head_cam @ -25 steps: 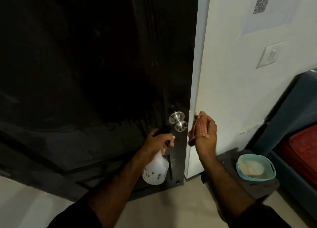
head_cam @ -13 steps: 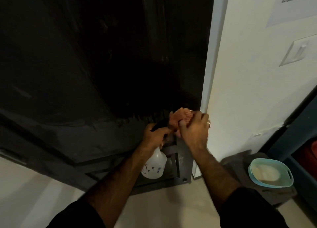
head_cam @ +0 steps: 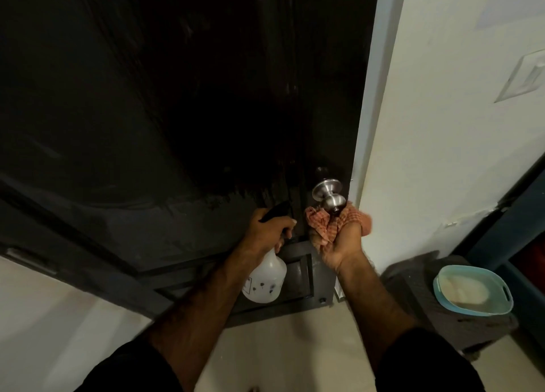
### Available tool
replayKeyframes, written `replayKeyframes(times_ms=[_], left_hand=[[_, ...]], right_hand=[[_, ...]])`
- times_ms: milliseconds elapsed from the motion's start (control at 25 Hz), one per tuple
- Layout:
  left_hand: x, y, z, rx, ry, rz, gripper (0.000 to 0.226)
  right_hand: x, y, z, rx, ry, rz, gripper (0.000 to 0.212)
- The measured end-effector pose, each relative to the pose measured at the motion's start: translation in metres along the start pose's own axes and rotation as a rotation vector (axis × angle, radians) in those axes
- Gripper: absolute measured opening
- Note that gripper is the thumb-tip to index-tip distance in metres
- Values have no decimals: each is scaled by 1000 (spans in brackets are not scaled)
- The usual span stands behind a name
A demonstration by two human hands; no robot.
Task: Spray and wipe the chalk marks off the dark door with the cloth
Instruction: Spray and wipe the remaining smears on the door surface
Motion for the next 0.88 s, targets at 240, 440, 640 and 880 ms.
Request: replayKeyframes(times_ms=[240,440,640,880], left_hand=[[1,-3,2,0,-23,-18,36],[8,-3,3,7,-18,-8,38],[22,-2,-3,32,-32,-25,33],[40,-16,-11,-3,-57,-46,33]], right_hand=[[-5,-58,-9,631,194,299,44],[13,-41,-48,2032,321,974,67],[25,-56,-35,1992,-18,966,63],[65,-76,1,1198,404,974,51]])
Point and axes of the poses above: each hand's wrist, its own x-axis away from the middle knuckle, its own z-axis out of the back of the hand, y = z × x, the point moved 7 cm from there along -x, towards the middle knuckle, and after that the axes turned 11 degrees about -x, right-handed, at the moved point
